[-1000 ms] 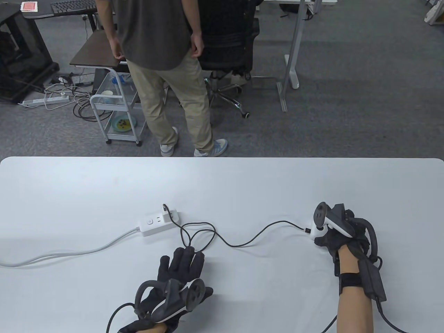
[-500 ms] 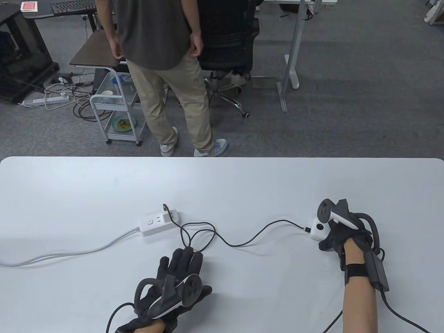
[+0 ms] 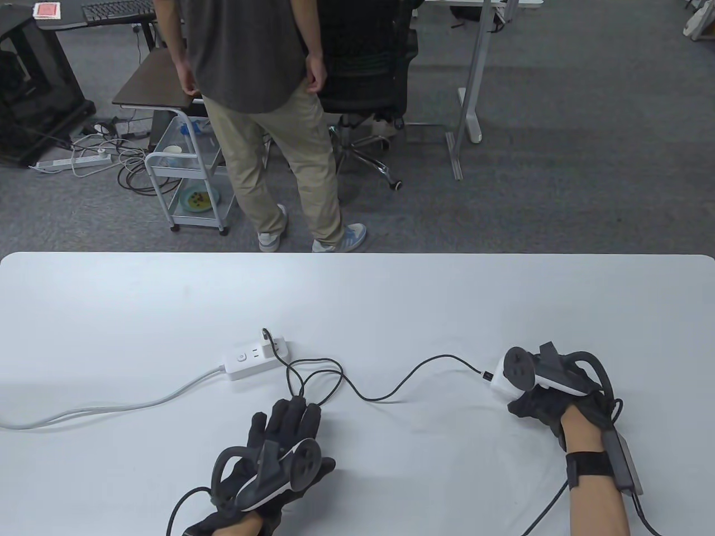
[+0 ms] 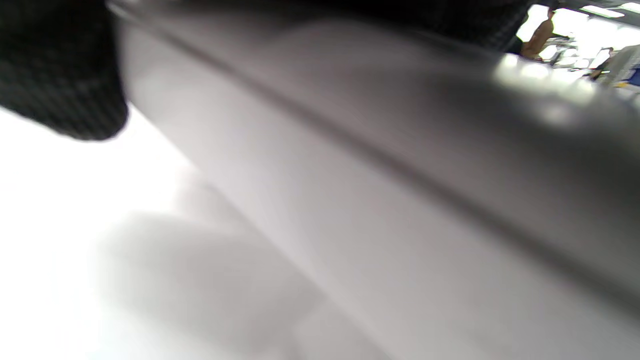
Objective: Unplug the charger and disconnect the battery pack
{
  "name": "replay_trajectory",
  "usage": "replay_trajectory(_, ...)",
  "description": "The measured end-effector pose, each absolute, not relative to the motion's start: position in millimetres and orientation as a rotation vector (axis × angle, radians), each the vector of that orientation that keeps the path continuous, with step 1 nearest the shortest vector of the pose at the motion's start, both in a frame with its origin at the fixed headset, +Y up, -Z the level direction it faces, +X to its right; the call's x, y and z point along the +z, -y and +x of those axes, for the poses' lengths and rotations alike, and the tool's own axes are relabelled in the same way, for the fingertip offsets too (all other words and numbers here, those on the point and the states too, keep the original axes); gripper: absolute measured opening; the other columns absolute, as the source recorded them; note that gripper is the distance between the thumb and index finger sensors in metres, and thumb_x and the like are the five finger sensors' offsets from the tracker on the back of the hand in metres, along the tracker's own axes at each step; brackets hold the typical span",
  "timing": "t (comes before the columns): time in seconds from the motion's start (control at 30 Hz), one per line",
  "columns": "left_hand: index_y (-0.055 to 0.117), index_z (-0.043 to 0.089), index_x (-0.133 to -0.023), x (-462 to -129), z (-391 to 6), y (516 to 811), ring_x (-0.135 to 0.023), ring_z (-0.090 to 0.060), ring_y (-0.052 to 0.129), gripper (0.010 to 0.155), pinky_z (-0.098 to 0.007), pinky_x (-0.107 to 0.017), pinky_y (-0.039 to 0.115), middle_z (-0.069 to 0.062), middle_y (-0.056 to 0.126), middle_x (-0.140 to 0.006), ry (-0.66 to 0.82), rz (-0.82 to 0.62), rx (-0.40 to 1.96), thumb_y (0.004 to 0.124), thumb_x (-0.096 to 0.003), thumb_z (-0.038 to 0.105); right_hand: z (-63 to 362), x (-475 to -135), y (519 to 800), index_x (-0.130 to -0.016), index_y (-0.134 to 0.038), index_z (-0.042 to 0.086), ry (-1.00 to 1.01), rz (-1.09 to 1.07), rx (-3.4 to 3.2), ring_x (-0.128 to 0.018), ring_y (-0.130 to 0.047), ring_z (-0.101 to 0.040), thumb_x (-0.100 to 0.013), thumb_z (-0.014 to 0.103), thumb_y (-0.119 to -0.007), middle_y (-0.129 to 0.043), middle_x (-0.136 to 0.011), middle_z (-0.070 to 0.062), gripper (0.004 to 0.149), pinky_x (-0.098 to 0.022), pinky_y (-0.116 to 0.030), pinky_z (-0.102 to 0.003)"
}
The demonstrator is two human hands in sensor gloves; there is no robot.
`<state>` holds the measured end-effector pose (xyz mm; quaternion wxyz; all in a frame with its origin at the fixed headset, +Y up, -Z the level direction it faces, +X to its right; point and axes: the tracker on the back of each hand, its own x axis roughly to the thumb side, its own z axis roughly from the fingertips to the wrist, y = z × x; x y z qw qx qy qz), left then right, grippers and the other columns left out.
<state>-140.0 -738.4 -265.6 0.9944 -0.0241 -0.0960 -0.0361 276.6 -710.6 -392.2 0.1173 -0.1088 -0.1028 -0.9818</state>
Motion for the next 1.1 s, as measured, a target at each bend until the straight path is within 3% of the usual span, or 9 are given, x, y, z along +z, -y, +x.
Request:
replay_trajectory(0.37,0.034,0.038,-0.118,-255.6,-129.3,726.6,-0.123,-0.027,0.056,0.09,-0.051,-0.087,0.057,0.003,0.041,-0.128,0.226,-0.033,-0.016,0.057,-0.0417,0.079,213.0,-325.3,677.8,-0.106,-0.046,0.01,0.09,-0.555,-2.804,-0.083,-0.074,-0.046,-0.024,0.069,-0.081,-0.062,-0.105,-0.024,0.106,-0.056,-0.078,-0.055)
replay_trajectory(0.93,0.037,0.038,-0.118,-253.0,-136.6,718.0,-0.123,-0.025,0.058,0.088,-0.052,-0.087,0.057,0.004,0.044,-0.128,0.227,0.032,0.015,0.056,-0.0424,0.078,111.1,-278.7,694.2,-0.107,-0.043,0.009,0.007,-0.708,-2.703,-0.086,-0.07,-0.048,-0.025,0.066,-0.082,-0.058,-0.107,-0.025,0.107,-0.059,-0.075,-0.056)
replay_trajectory(1.1,0.039,0.038,-0.118,-251.5,-132.0,716.9,-0.122,-0.024,0.059,0.087,-0.051,-0.087,0.057,0.005,0.046,-0.127,0.241,0.042,0.021,0.057,-0.0421,0.078,94.6,-278.7,709.5,-0.107,-0.04,0.008,0.112,-0.74,-2.682,-0.087,-0.067,-0.049,-0.026,0.064,-0.083,-0.055,-0.108,-0.026,0.107,-0.06,-0.072,-0.058)
